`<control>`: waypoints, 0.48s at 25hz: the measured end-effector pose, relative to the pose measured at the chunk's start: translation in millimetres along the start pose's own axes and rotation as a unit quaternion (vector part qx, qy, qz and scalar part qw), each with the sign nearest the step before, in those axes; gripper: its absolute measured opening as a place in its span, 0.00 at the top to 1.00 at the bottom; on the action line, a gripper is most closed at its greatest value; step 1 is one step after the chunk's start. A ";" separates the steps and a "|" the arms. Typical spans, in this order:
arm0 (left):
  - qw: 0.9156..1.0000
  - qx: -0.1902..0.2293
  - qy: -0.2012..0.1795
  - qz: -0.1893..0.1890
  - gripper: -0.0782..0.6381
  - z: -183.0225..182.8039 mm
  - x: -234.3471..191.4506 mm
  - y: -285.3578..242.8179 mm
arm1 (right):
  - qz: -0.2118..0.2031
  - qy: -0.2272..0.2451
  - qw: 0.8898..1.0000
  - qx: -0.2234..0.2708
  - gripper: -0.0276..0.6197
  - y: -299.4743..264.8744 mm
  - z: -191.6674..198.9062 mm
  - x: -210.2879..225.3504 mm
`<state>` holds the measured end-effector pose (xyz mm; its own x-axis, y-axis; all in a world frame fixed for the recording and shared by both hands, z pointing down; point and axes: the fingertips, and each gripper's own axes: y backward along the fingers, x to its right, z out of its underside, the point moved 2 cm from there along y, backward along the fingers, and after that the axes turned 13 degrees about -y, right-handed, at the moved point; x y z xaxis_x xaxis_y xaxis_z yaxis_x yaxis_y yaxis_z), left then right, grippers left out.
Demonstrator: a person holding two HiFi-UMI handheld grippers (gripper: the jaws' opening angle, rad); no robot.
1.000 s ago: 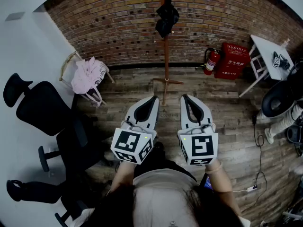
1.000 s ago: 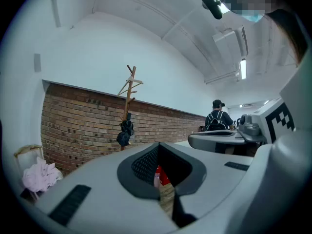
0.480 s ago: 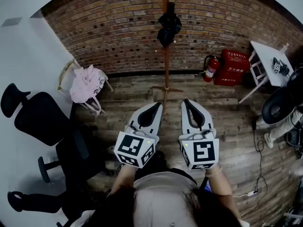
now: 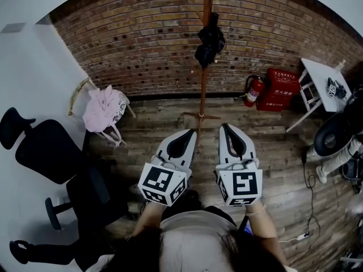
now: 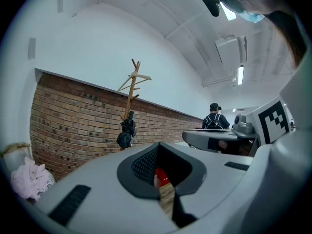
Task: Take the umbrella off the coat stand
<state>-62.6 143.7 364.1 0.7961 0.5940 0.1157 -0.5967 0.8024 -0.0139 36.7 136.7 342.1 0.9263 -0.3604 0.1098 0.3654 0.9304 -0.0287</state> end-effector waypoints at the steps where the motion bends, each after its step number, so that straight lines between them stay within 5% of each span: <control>1: 1.000 0.000 0.000 0.003 0.88 0.3 -2.9 -1.1 | 0.002 -0.002 1.000 0.001 0.90 -3.4 -0.3 -1.0; 12: 1.000 -0.005 0.007 0.011 0.88 6.8 -26.5 -12.8 | 0.019 -0.029 0.999 0.008 0.90 -28.4 -0.3 2.1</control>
<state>-76.7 117.3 367.9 0.7838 0.6126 0.1021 -0.6134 0.7893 -0.0265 28.3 109.5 342.9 0.9328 -0.3200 0.1660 0.3273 0.9448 -0.0181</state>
